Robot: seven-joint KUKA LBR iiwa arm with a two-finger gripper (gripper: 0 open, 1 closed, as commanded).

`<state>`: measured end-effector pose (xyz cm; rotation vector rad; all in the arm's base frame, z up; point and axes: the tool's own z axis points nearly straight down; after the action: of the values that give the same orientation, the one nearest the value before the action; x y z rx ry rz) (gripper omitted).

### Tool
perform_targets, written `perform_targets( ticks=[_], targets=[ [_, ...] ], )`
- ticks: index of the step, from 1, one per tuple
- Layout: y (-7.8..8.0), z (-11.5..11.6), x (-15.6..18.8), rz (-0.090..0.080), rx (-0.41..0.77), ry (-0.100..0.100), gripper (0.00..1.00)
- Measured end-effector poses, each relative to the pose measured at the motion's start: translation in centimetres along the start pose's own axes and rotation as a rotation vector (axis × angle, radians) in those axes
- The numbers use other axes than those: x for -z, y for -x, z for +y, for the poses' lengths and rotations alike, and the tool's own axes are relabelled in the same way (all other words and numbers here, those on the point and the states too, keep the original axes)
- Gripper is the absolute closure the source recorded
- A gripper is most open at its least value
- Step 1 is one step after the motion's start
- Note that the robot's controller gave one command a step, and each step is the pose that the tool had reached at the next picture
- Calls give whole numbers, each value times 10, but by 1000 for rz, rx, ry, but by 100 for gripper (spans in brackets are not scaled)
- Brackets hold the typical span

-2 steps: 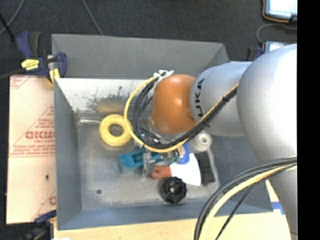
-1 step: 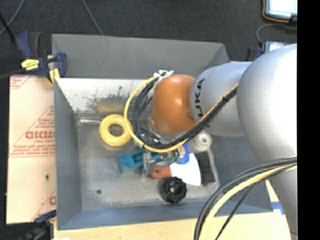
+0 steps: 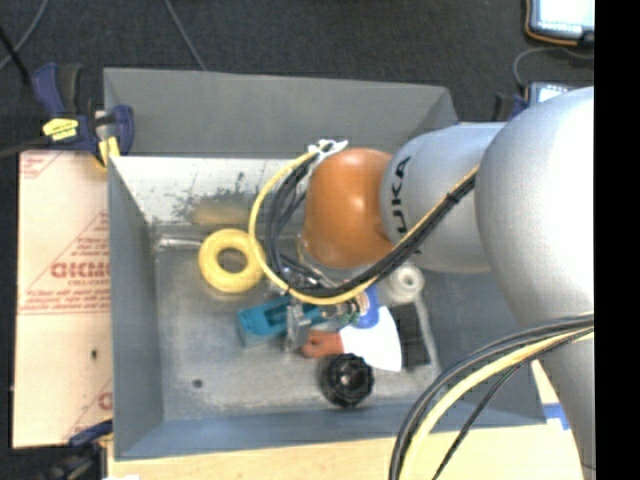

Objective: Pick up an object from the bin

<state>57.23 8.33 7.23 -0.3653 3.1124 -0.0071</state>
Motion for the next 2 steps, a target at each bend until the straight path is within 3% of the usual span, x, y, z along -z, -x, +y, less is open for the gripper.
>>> perform_targets(
  ticks=[2],
  targets=[
    [-3, 0, 32, 11, -1, 0, 100]
  ],
)
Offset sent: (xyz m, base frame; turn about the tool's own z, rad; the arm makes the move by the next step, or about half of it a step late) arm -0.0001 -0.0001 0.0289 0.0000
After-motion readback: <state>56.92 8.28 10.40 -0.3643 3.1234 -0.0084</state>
